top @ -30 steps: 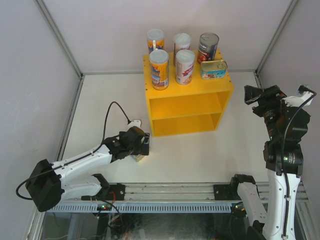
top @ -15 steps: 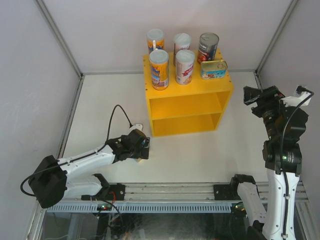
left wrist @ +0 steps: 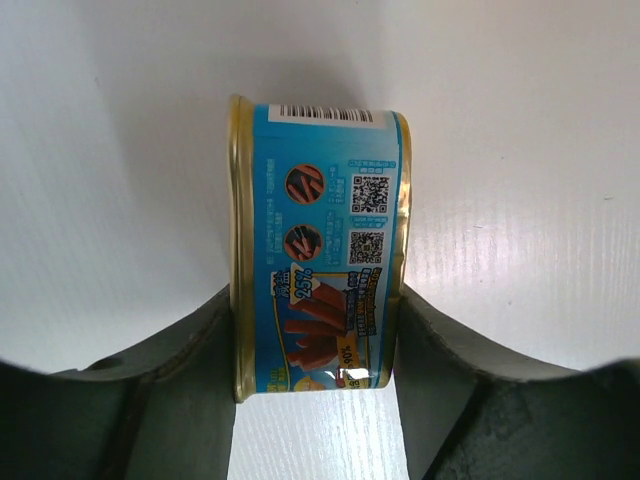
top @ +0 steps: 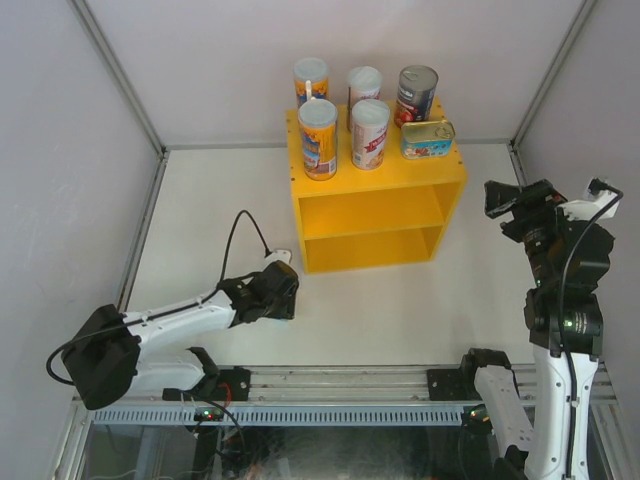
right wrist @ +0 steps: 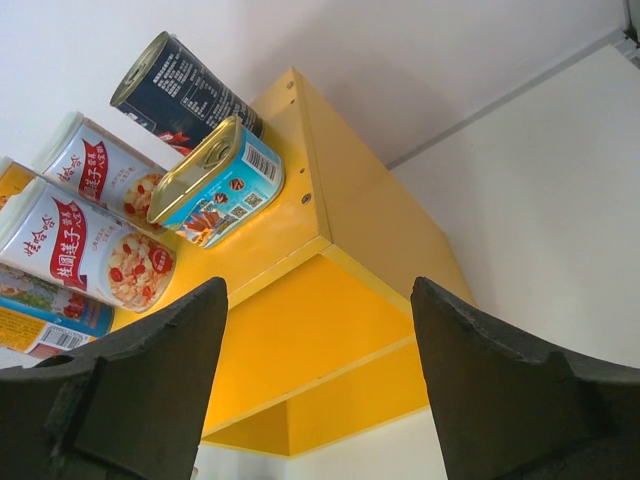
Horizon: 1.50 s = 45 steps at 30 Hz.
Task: Place and organize the canned foods onto the counter
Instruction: Pick up the canned food from the center of the board, then place the canned food on the counter.
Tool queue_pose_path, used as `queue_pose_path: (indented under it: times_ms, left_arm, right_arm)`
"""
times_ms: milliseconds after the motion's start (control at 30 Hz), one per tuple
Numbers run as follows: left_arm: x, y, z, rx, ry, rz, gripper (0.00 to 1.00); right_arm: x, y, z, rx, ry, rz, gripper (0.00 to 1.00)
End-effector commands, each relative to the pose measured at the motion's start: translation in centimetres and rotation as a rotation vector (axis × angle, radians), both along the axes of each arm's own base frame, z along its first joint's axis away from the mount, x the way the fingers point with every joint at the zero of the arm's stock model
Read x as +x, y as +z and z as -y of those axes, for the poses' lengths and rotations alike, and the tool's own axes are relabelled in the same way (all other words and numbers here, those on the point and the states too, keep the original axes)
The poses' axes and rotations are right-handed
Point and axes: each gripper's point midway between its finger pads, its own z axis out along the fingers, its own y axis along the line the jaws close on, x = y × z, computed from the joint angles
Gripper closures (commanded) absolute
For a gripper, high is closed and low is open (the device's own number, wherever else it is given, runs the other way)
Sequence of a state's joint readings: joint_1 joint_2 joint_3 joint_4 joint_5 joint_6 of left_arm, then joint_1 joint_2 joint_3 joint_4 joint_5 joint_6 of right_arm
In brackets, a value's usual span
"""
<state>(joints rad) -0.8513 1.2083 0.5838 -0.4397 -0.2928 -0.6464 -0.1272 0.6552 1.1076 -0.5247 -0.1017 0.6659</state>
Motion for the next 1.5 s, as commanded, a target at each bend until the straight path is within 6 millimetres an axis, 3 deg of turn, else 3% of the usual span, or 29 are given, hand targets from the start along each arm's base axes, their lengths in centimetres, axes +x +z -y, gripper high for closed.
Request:
queue_pose_path:
  times_ms: [0, 133, 200, 433, 700, 1233, 1467]
  left_arm:
    - [0.0, 0.2, 0.5, -0.031, 0.025, 0.026, 0.57]
    - [-0.4, 0.7, 0.4, -0.043, 0.031, 0.055, 0.9]
    - [-0.5, 1.2, 0.3, -0.052, 0.034, 0.075, 0.99]
    - [-0.8, 5.6, 1.5, -0.197, -0.012, 0.224, 1.0]
    - [-1.6, 10.9, 2.5, -0.261, -0.079, 0.399, 1.0]
    - [-4.7, 20.9, 6.1, -0.026, -0.281, 0.795, 1.0]
    - [-6.1, 23.2, 7.1, 0.097, -0.367, 0.908, 1.0]
  right_arm:
    - [-0.7, 0.7, 0.0, -0.038, -0.002, 0.028, 0.26]
    - [-1.2, 0.4, -0.2, -0.043, 0.005, 0.018, 0.26]
    - [-1.5, 0.2, -0.5, -0.042, 0.016, 0.013, 0.27]
    - [-2.7, -0.8, -2.4, -0.018, 0.099, -0.027, 0.26]
    - [-4.8, -3.2, -6.7, 0.063, 0.273, -0.131, 0.26]
    - [-10.7, -7.3, -17.2, 0.273, 0.655, -0.38, 0.23]
    - [-12.0, -8.3, -21.2, 0.353, 0.711, -0.443, 0.19]
